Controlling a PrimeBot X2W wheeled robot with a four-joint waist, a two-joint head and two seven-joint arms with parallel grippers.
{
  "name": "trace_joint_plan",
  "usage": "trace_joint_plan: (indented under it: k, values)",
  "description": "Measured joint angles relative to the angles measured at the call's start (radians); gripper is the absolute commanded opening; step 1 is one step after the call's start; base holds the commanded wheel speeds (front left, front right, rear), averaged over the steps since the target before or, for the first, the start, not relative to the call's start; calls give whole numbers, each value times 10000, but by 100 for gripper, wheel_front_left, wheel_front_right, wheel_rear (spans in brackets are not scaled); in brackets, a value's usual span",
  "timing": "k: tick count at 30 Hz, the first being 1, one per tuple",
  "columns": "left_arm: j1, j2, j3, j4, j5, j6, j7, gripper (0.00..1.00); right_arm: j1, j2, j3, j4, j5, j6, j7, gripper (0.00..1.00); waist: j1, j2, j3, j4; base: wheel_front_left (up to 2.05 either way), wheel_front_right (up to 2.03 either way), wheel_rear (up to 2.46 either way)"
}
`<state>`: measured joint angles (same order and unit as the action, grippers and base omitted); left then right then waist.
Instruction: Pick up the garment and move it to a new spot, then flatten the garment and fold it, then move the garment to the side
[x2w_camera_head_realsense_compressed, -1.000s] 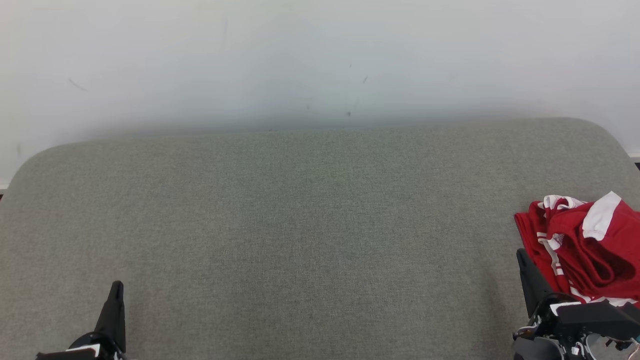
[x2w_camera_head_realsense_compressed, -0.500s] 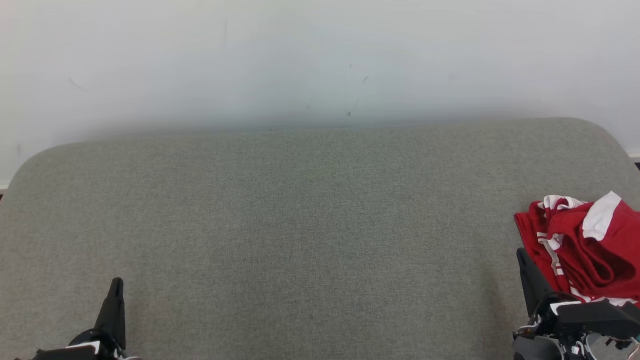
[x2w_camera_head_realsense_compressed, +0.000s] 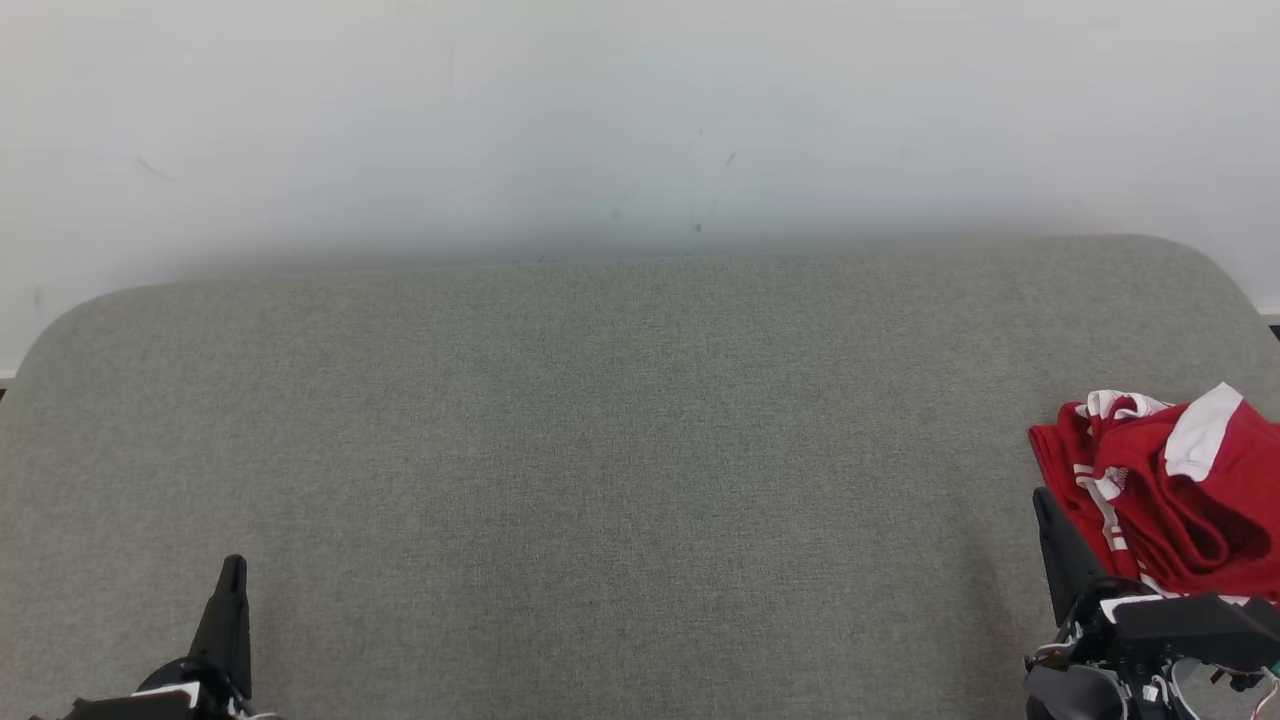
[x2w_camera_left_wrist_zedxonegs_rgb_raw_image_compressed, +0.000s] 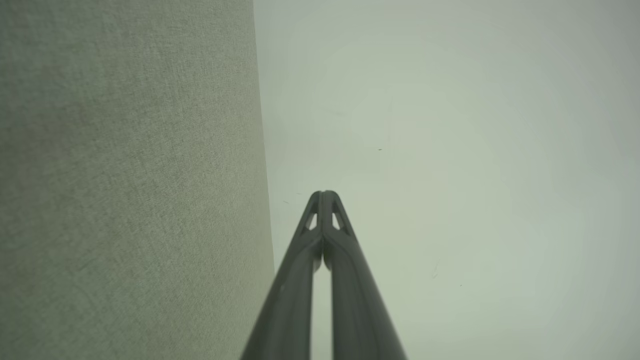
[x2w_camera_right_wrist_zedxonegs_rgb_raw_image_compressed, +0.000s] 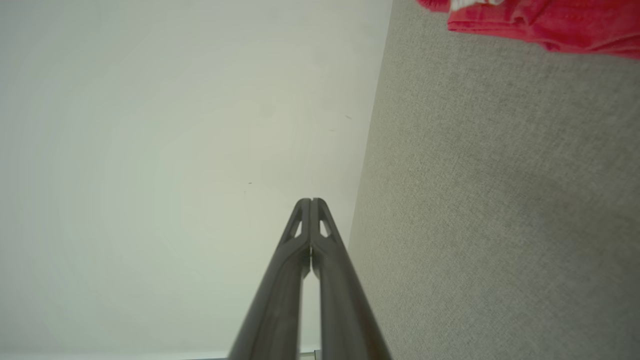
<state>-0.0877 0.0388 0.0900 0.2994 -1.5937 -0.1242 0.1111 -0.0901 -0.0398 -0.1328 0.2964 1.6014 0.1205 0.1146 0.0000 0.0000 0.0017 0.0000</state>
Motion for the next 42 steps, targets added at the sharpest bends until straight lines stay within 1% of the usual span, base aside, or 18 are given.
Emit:
trace_joint_plan:
  k: [42]
  values:
    - [0, -2, -2, -8, 0, 0, 0, 0, 0, 0, 0, 0, 0, 0, -2, 0, 0, 0, 2, -1, 0, 0, 0]
